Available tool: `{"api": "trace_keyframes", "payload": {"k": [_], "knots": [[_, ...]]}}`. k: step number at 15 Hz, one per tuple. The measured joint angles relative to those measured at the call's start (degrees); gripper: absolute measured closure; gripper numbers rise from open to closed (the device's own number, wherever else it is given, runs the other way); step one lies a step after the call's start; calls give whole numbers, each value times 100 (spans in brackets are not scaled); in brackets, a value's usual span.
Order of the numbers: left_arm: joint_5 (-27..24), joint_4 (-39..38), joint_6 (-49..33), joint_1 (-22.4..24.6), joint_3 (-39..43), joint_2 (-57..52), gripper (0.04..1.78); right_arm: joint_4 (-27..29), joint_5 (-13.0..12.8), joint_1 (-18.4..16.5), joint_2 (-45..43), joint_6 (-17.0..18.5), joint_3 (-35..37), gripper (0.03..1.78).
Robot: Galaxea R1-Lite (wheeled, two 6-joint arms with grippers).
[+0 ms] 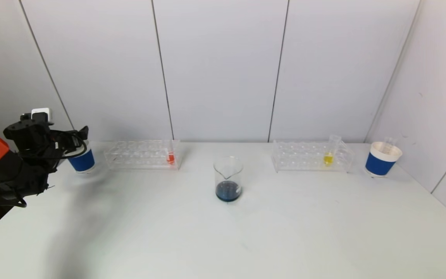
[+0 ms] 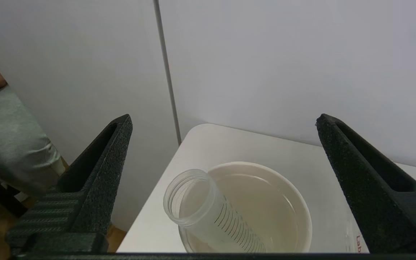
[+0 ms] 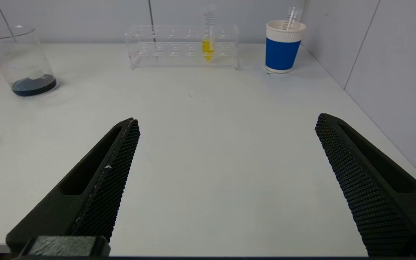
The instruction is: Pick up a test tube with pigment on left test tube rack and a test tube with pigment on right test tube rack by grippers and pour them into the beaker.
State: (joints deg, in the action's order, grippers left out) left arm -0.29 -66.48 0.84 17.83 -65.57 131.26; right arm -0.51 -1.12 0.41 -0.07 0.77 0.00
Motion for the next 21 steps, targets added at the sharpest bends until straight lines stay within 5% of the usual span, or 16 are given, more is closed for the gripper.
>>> {"api": "trace_keyframes", "payload": {"k": [10, 21], "knots": [[-34, 870, 30, -183, 6, -1527, 5, 0, -2, 0, 0, -2, 0, 4], [-1, 3043, 102, -1819, 695, -4515, 5, 0, -2, 0, 0, -2, 0, 4]]}}
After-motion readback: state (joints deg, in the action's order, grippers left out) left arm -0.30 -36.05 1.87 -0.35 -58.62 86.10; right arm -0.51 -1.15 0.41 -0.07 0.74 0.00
